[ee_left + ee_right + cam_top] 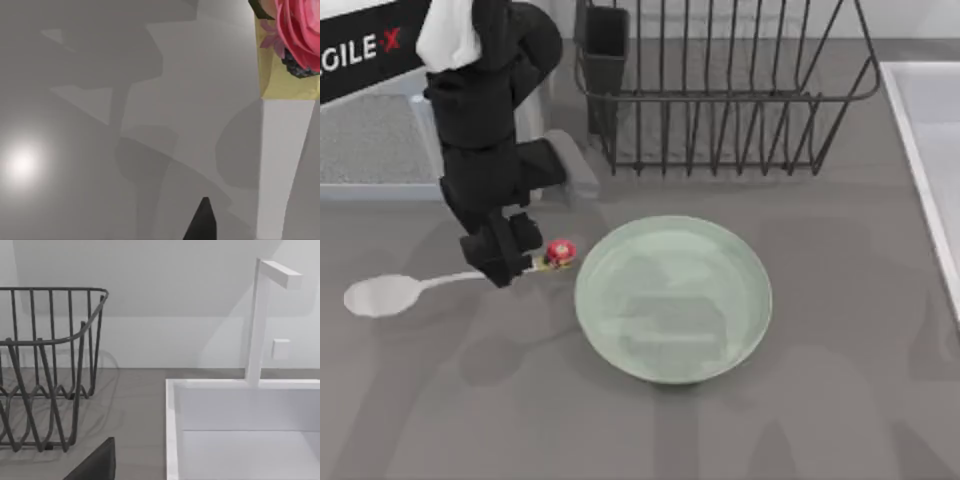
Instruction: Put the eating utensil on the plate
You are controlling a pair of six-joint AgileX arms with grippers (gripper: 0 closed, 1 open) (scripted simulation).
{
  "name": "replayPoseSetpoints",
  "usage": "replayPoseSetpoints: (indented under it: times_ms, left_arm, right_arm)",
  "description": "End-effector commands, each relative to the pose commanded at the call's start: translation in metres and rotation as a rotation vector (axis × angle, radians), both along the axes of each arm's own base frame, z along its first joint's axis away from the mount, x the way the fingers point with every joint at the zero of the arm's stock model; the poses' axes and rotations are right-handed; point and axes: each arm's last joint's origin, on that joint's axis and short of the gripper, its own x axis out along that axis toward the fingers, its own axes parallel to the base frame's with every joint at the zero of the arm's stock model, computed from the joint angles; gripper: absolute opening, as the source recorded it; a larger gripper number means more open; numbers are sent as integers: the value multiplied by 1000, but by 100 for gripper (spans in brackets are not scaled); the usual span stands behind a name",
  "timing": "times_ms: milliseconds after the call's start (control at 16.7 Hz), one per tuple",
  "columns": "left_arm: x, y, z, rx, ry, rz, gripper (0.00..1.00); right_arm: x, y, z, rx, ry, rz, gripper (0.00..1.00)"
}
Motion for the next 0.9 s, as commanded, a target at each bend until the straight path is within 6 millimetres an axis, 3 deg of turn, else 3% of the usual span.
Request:
replayPoseSetpoints:
  times_ms: [180, 360, 480, 900]
  left_arm:
    - [0, -89, -1, -57, -97, -193, 0]
    - [-7, -139, -8, -86, -143, -314, 0]
    - [-11, -152, -11, -88, -146, -350, 0]
    - [-10, -152, -10, -92, -164, -349, 0]
  right_arm:
    - [0, 0, 0, 0, 0, 0, 100]
    - [0, 0, 0, 0, 0, 0, 100]
    - [0, 0, 0, 0, 0, 0, 100]
    - [0, 0, 0, 0, 0, 0, 100]
